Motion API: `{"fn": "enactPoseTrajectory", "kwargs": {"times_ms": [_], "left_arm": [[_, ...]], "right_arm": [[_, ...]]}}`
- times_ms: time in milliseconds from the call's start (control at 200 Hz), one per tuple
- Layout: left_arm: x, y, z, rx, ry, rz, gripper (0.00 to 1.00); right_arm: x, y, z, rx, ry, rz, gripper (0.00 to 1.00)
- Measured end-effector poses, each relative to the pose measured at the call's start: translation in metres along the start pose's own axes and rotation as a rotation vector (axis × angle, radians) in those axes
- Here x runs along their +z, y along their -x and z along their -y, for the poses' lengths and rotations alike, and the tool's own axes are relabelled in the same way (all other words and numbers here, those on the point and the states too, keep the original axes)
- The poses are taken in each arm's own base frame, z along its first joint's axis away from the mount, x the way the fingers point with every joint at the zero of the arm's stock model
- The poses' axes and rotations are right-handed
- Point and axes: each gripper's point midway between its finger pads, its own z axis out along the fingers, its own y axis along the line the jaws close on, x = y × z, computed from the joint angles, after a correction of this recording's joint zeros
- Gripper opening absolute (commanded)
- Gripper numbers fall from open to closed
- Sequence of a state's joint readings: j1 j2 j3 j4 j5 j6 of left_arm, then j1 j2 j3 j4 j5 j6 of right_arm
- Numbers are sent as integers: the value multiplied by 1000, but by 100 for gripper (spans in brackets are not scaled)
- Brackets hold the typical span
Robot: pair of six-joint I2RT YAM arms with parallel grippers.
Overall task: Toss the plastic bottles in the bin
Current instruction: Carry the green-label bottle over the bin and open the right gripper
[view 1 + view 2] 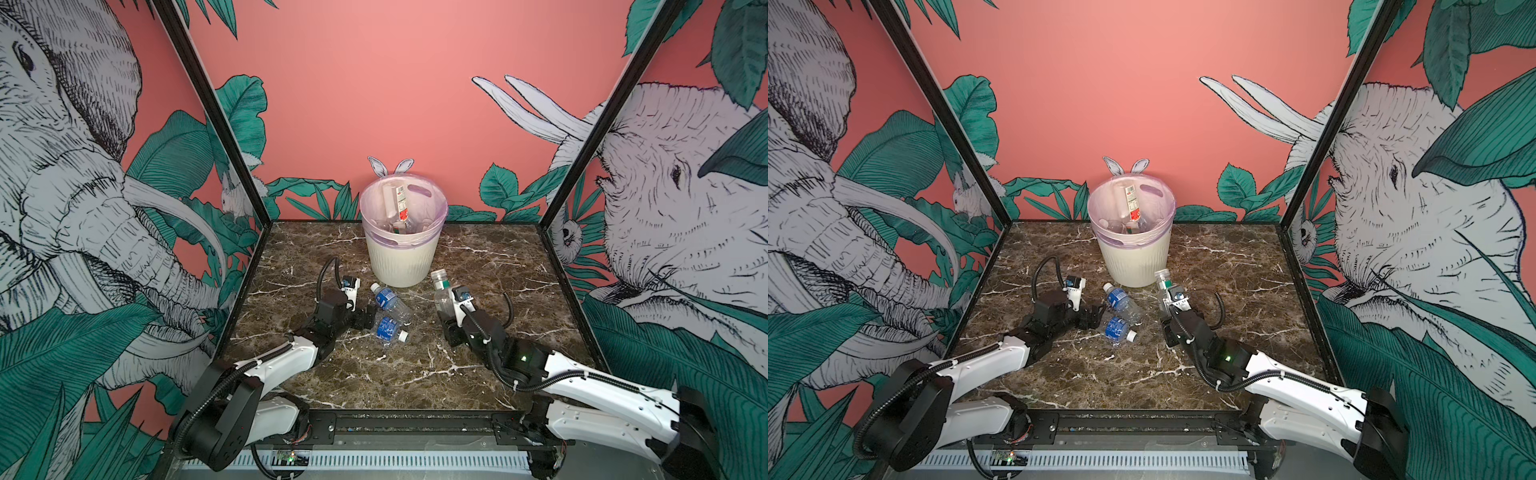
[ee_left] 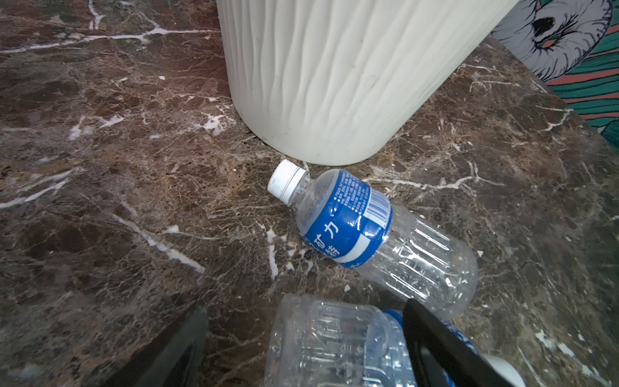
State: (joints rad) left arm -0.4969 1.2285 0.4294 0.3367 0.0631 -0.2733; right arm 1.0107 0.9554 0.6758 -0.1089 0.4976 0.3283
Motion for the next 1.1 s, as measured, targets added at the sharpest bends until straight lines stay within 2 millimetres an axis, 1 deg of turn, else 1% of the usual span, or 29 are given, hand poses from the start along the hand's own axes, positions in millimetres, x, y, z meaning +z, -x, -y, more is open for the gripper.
{"fn": "enactPoseTrajectory", "kwargs": {"times_ms": [105,255,350,460,505,570,625,645,660,680,700,705,710,730,735,755,775,795,845,905,950,985,1030,1095], "left_arm": [[0,0,0,0,0,0,91],[0,0,0,0,0,0,91],[0,0,0,0,0,0,91],[0,0,0,0,0,0,91],[0,0,0,0,0,0,91],[0,0,0,0,0,0,91],[0,0,0,0,0,0,91],[0,0,0,0,0,0,91],[0,0,0,0,-1,1,91],[0,1,0,0,-1,1,91],[0,1,0,-1,-2,2,91],[0,1,0,-1,-2,2,91],[0,1,0,-1,-2,2,91],[0,2,1,-1,-2,3,91],[0,2,1,-1,-2,3,91],[0,2,1,0,-3,4,91],[0,3,1,0,-4,5,91],[0,4,1,0,-5,6,91],[1,4,2,0,-5,6,91],[1,4,2,0,-6,6,92],[1,4,2,0,-5,6,92],[0,4,2,0,-5,6,92],[0,4,2,0,-5,7,92],[0,5,2,0,-5,9,92]], "right_arm": [[-12,27,0,20,4,60,33],[-21,47,0,17,6,91,32],[-25,67,-1,8,-2,110,32],[-29,101,-5,-7,-14,141,33],[-29,121,-7,-15,-26,158,33],[-24,150,-11,-23,-40,177,33],[-13,178,-12,-26,-54,185,34],[-9,189,-11,-20,-59,194,36],[-3,198,-11,-19,-65,192,39],[2,209,-9,-15,-72,199,45],[10,222,-6,-9,-80,202,54],[11,225,-6,-8,-81,204,54],[13,227,-5,-7,-84,206,60],[22,240,-2,-2,-93,207,68],[24,242,-2,-2,-95,208,68],[35,254,1,4,-103,209,74],[43,268,5,12,-114,224,80],[53,277,7,20,-118,228,86],[79,297,16,24,-139,232,93],[107,305,24,25,-156,217,98],[125,300,29,16,-165,186,99],[136,291,32,6,-171,152,99],[144,279,33,-8,-174,108,99],[147,267,32,-25,-167,67,99]]}}
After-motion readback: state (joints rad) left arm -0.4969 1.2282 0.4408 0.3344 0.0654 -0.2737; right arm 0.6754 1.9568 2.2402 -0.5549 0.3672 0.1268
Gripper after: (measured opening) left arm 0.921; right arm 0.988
